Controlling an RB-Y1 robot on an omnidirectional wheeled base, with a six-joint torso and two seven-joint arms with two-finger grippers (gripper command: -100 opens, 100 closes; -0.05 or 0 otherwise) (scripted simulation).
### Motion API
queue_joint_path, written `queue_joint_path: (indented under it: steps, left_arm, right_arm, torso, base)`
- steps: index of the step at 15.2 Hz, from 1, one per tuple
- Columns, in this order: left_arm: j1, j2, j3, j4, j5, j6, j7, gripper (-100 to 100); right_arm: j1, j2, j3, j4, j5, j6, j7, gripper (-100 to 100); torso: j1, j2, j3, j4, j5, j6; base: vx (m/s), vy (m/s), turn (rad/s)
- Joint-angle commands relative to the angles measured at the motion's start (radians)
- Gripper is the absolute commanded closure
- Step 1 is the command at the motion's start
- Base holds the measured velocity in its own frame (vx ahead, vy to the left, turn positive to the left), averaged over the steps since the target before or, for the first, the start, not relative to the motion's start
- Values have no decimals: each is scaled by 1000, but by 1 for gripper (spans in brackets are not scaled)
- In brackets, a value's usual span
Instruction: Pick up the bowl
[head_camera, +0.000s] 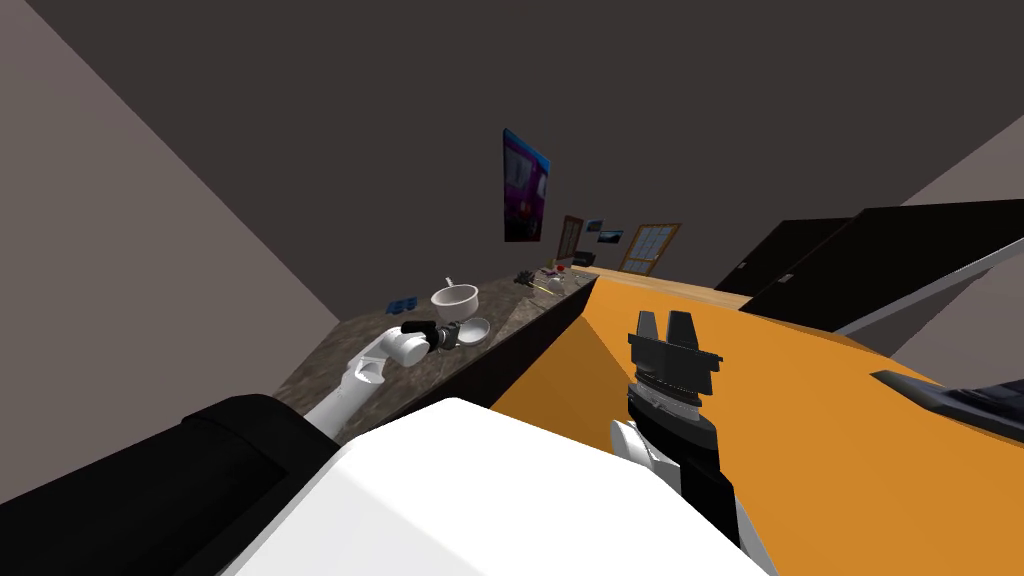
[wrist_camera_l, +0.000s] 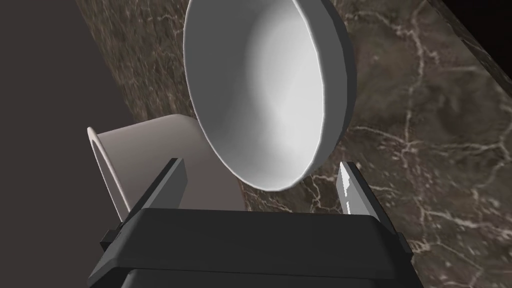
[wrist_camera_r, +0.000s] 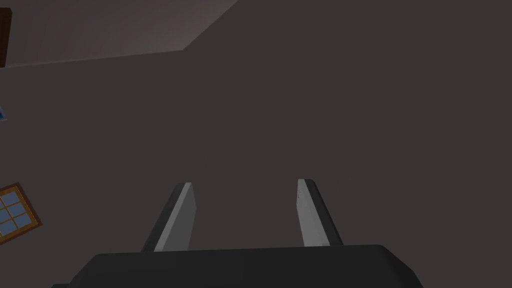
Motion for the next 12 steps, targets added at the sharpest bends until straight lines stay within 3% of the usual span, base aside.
queue_joint_path:
  steps: [1,7,8,12]
  left_arm:
    - [-11,11,3,1,18,50,12,-100]
    - [-20,24,9,6,39,149,20,-100]
    - [-28,35,14,10,60,183,28,-100]
    - [-36,46,19,14,80,258,35,-100]
  right_arm:
    - [0,0,0,0,0,0,0,0]
    - [0,0,0,0,0,0,0,0]
    - [0,0,0,0,0,0,0,0]
    - [0,0,0,0,0,0,0,0]
  torso:
    - [0,0,0,0,0,0]
    - [0,-1,0,0,0,0]
    - [0,0,0,0,0,0]
    - [0,0,0,0,0,0]
  base:
    - [27,-22,-39]
    - [33,-17,-27]
    - [31,-12,-40]
    - [36,-17,-37]
